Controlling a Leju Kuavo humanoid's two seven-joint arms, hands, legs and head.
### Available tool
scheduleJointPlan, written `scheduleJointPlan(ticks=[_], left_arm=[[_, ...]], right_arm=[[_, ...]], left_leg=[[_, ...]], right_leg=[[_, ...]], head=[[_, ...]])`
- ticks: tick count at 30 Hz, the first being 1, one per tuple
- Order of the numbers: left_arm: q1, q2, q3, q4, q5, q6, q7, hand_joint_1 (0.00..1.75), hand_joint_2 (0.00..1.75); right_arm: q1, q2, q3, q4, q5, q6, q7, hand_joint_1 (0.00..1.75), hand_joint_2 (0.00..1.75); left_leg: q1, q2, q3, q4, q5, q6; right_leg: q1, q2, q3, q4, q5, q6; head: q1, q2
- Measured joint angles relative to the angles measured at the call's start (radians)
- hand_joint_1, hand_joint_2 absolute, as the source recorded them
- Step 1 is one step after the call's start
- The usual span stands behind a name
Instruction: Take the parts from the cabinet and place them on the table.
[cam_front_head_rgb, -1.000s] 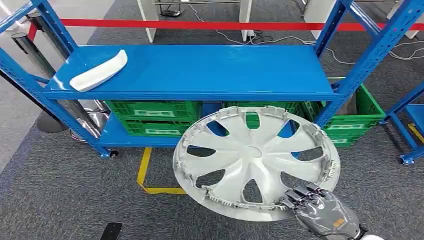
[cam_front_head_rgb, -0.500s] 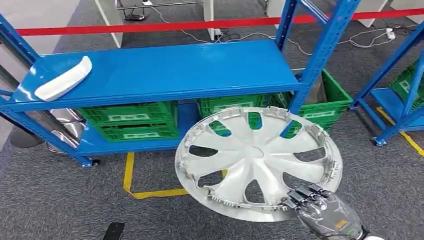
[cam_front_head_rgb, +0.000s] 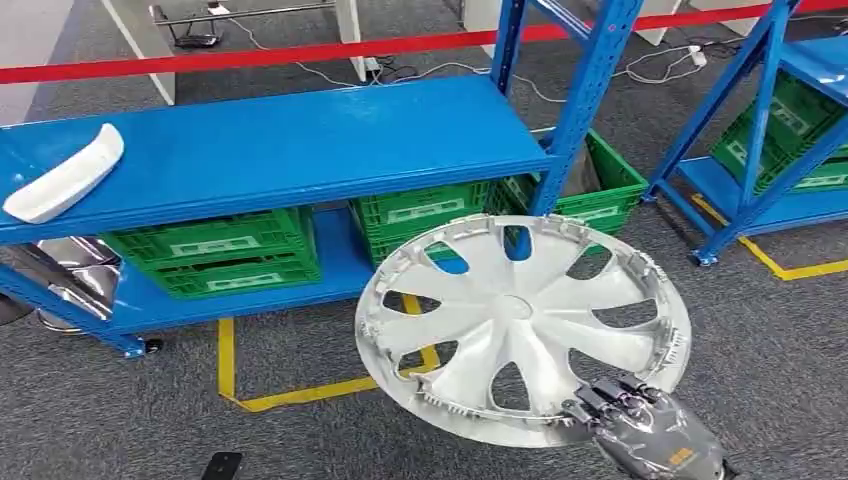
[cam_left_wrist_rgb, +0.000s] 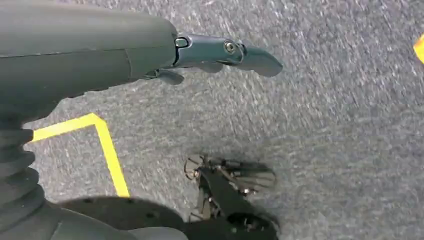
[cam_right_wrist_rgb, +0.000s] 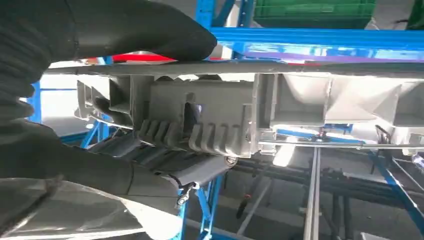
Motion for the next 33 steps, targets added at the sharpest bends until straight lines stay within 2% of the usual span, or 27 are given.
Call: scheduleJointPlan(ticks=[1, 2, 4, 5, 6, 7, 9, 10, 11, 14, 15, 16, 17, 18, 19, 20, 21, 22, 24, 25, 26, 27, 29, 30, 31, 32, 33], left_arm=[[-0.001, 0.003, 0.001, 0.0, 0.0, 0.0, 0.0, 0.0, 1.75], [-0.001, 0.003, 0.001, 0.0, 0.0, 0.0, 0.0, 0.0, 1.75], [0.003, 0.003, 0.002, 0.0, 0.0, 0.0, 0.001, 0.0, 1.75], [0.004, 0.005, 0.003, 0.0, 0.0, 0.0, 0.001, 0.0, 1.75], [0.005, 0.005, 0.003, 0.0, 0.0, 0.0, 0.002, 0.0, 1.75], [0.004, 0.005, 0.003, 0.0, 0.0, -0.003, 0.002, 0.0, 1.75], [0.001, 0.005, 0.003, 0.0, -0.003, -0.006, -0.001, 0.0, 1.75], [-0.001, 0.005, 0.003, 0.0, -0.005, -0.008, -0.007, 0.0, 1.75], [-0.003, 0.004, 0.003, 0.0, -0.009, -0.011, -0.014, 0.0, 1.75], [-0.008, 0.002, 0.003, 0.0, -0.018, -0.013, -0.018, 0.0, 1.75], [-0.01, 0.002, 0.003, 0.0, -0.018, -0.013, -0.018, 0.0, 1.75], [-0.012, 0.002, 0.003, 0.0, -0.018, -0.012, -0.018, 0.0, 1.75], [-0.013, 0.002, 0.003, 0.0, -0.018, -0.013, -0.018, 0.0, 1.75], [-0.013, 0.002, 0.003, 0.0, -0.018, -0.013, -0.017, 0.0, 1.75], [-0.012, 0.002, 0.003, 0.0, -0.018, -0.013, -0.018, 0.0, 1.75], [-0.011, 0.002, 0.003, 0.0, -0.018, -0.013, -0.017, 0.0, 1.75], [-0.01, 0.002, 0.003, 0.0, -0.018, -0.013, -0.017, 0.0, 1.75], [-0.01, 0.002, 0.003, 0.0, -0.018, -0.013, -0.017, 0.0, 1.75], [-0.012, 0.002, 0.003, 0.0, -0.018, -0.013, -0.017, 0.0, 1.75], [-0.012, 0.002, 0.003, 0.0, -0.018, -0.013, -0.017, 0.0, 1.75], [-0.013, 0.003, 0.003, 0.0, -0.018, -0.013, -0.017, 0.0, 1.75], [-0.013, 0.003, 0.003, 0.0, -0.019, -0.013, -0.017, 0.0, 1.75], [-0.018, 0.001, 0.002, 0.0, -0.031, -0.021, -0.018, 0.0, 1.75], [-0.018, 0.0, 0.0, 0.0, -0.041, -0.024, -0.017, 0.0, 1.75], [-0.021, -0.004, -0.003, 0.0, -0.057, -0.026, -0.011, 0.0, 1.75], [-0.021, -0.007, -0.006, 0.0, -0.071, -0.026, -0.004, 0.0, 1.75], [-0.02, -0.008, -0.009, 0.0, -0.083, -0.024, 0.001, 0.0, 1.75]], right_arm=[[0.004, 0.0, -0.002, -0.002, 0.001, -0.002, 0.002, 1.43, 1.75], [0.003, 0.0, -0.002, -0.005, 0.002, -0.002, 0.002, 1.43, 1.75], [0.004, 0.001, -0.002, -0.005, 0.002, -0.003, 0.002, 1.43, 1.75], [0.006, 0.001, -0.003, -0.005, 0.005, -0.006, 0.004, 1.43, 1.75], [0.011, 0.001, -0.005, -0.005, 0.006, -0.006, 0.007, 1.43, 1.75], [0.017, 0.001, -0.01, -0.005, 0.009, -0.007, 0.01, 1.43, 1.75], [0.026, 0.001, -0.022, -0.009, 0.018, -0.008, 0.019, 1.43, 1.75], [0.03, 0.001, -0.027, -0.015, 0.021, -0.01, 0.023, 1.43, 1.75], [0.032, 0.001, -0.032, -0.02, 0.026, -0.014, 0.026, 1.43, 1.75], [0.05, 0.001, -0.045, -0.035, 0.04, -0.034, 0.035, 1.43, 1.75], [0.054, 0.001, -0.045, -0.04, 0.043, -0.036, 0.036, 1.43, 1.75], [0.058, 0.001, -0.048, -0.045, 0.043, -0.037, 0.037, 1.43, 1.75], [0.059, 0.001, -0.05, -0.047, 0.043, -0.037, 0.037, 1.43, 1.75], [0.06, 0.001, -0.051, -0.047, 0.046, -0.038, 0.038, 1.43, 1.75], [0.063, 0.001, -0.051, -0.048, 0.047, -0.038, 0.038, 1.43, 1.75], [0.066, 0.001, -0.051, -0.048, 0.048, -0.038, 0.039, 1.43, 1.75], [0.067, 0.001, -0.051, -0.048, 0.05, -0.038, 0.039, 1.43, 1.75], [0.069, 0.001, -0.051, -0.048, 0.049, -0.038, 0.039, 1.43, 1.75], [0.07, 0.001, -0.051, -0.049, 0.049, -0.038, 0.039, 1.43, 1.75], [0.07, 0.001, -0.051, -0.049, 0.049, -0.038, 0.039, 1.43, 1.75], [0.069, 0.001, -0.051, -0.049, 0.049, -0.038, 0.039, 1.43, 1.75], [0.069, 0.001, -0.052, -0.05, 0.053, -0.038, 0.041, 1.43, 1.75], [0.086, 0.004, -0.058, -0.053, 0.076, -0.043, 0.055, 1.43, 1.75], [0.095, 0.01, -0.061, -0.055, 0.085, -0.046, 0.063, 1.43, 1.75], [0.108, 0.015, -0.064, -0.057, 0.098, -0.053, 0.075, 1.43, 1.75], [0.114, 0.024, -0.065, -0.057, 0.111, -0.067, 0.085, 1.43, 1.75], [0.117, 0.029, -0.066, -0.057, 0.121, -0.076, 0.093, 1.43, 1.75]], left_leg=[[0.001, 0.012, 0.001, -0.005, 0.004, 0.007], [0.0, 0.02, -0.002, -0.005, 0.005, 0.012], [-0.006, 0.044, -0.006, -0.004, 0.005, 0.015], [-0.009, 0.056, -0.007, -0.004, 0.005, 0.016], [-0.012, 0.067, -0.007, -0.004, 0.005, 0.017], [-0.014, 0.076, -0.007, -0.004, 0.005, 0.017], [-0.017, 0.093, -0.005, -0.003, 0.005, 0.016], [-0.019, 0.098, -0.003, -0.001, 0.003, 0.014], [-0.026, 0.105, -0.006, 0.004, 0.0, 0.009], [-0.025, 0.127, -0.005, 0.002, 0.004, 0.001], [-0.025, 0.129, -0.005, 0.006, -0.002, -0.006], [-0.021, 0.091, -0.009, 0.02, -0.019, -0.017], [-0.017, 0.062, -0.027, 0.066, -0.055, -0.022], [-0.013, 0.05, -0.06, 0.147, -0.1, -0.026], [-0.011, 0.048, -0.096, 0.233, -0.137, -0.029], [-0.01, 0.048, -0.127, 0.304, -0.161, -0.03], [-0.009, 0.048, -0.136, 0.326, -0.157, -0.03], [-0.008, 0.047, -0.123, 0.302, -0.129, -0.03], [-0.006, 0.038, -0.051, 0.146, -0.037, -0.024], [-0.006, 0.015, -0.012, 0.059, 0.003, -0.019], [-0.004, -0.023, 0.003, 0.025, -0.009, -0.013], [-0.004, -0.019, 0.005, 0.005, -0.008, -0.011], [-0.01, -0.008, 0.0, 0.009, -0.007, -0.008], [-0.007, -0.002, 0.001, 0.002, -0.002, -0.001], [-0.001, 0.013, 0.004, -0.012, 0.007, 0.008], [-0.001, 0.019, 0.004, -0.013, 0.008, 0.012], [-0.002, 0.027, 0.003, -0.013, 0.008, 0.015]], right_leg=[[0.0, -0.041, -0.017, 0.022, -0.021, 0.0], [0.003, -0.075, -0.043, 0.083, -0.06, 0.002], [0.003, -0.097, -0.117, 0.249, -0.136, 0.006], [0.003, -0.099, -0.143, 0.311, -0.155, 0.007], [0.004, -0.101, -0.143, 0.318, -0.147, 0.006], [0.004, -0.103, -0.115, 0.277, -0.12, 0.004], [0.009, -0.123, -0.009, 0.094, -0.043, -0.007], [0.017, -0.168, 0.034, 0.011, -0.039, -0.012], [0.024, -0.178, 0.048, -0.001, -0.043, -0.019], [0.026, -0.148, 0.04, 0.001, -0.036, -0.028], [0.02, -0.139, 0.04, -0.006, -0.03, -0.037], [0.016, -0.132, 0.04, -0.007, -0.026, -0.042], [0.015, -0.125, 0.039, -0.007, -0.024, -0.046], [0.015, -0.117, 0.037, -0.007, -0.022, -0.048], [0.015, -0.107, 0.035, -0.007, -0.021, -0.05], [0.015, -0.098, 0.033, -0.006, -0.02, -0.051], [0.015, -0.087, 0.033, -0.005, -0.02, -0.05], [0.015, -0.076, 0.033, -0.004, -0.019, -0.05], [0.015, -0.054, 0.034, -0.001, -0.018, -0.048], [0.015, -0.046, 0.034, 0.0, -0.018, -0.046], [0.018, -0.037, 0.028, 0.002, -0.016, -0.04], [0.016, -0.028, 0.021, 0.006, -0.014, -0.035], [0.009, -0.016, 0.011, -0.001, -0.005, -0.019], [0.01, -0.011, 0.008, -0.002, -0.003, -0.013], [0.008, -0.026, -0.003, 0.007, -0.011, -0.01], [0.013, -0.067, -0.015, 0.033, -0.031, -0.008], [0.011, -0.086, -0.044, 0.092, -0.068, -0.006]], head=[[0.001, 0.0], [0.006, 0.0], [0.005, 0.0], [0.005, 0.0], [0.005, 0.0], [0.005, 0.0], [0.004, 0.0], [0.005, 0.0], [0.004, 0.0], [0.003, 0.0], [0.003, 0.0], [0.001, 0.0], [0.001, 0.0], [0.001, 0.0], [0.002, 0.0], [0.002, 0.0], [0.002, 0.0], [0.001, 0.0], [0.001, 0.0], [0.002, 0.0], [0.003, 0.0], [0.003, 0.0], [0.002, 0.0], [0.003, 0.0], [0.002, 0.0], [0.008, 0.0], [0.01, 0.0]])
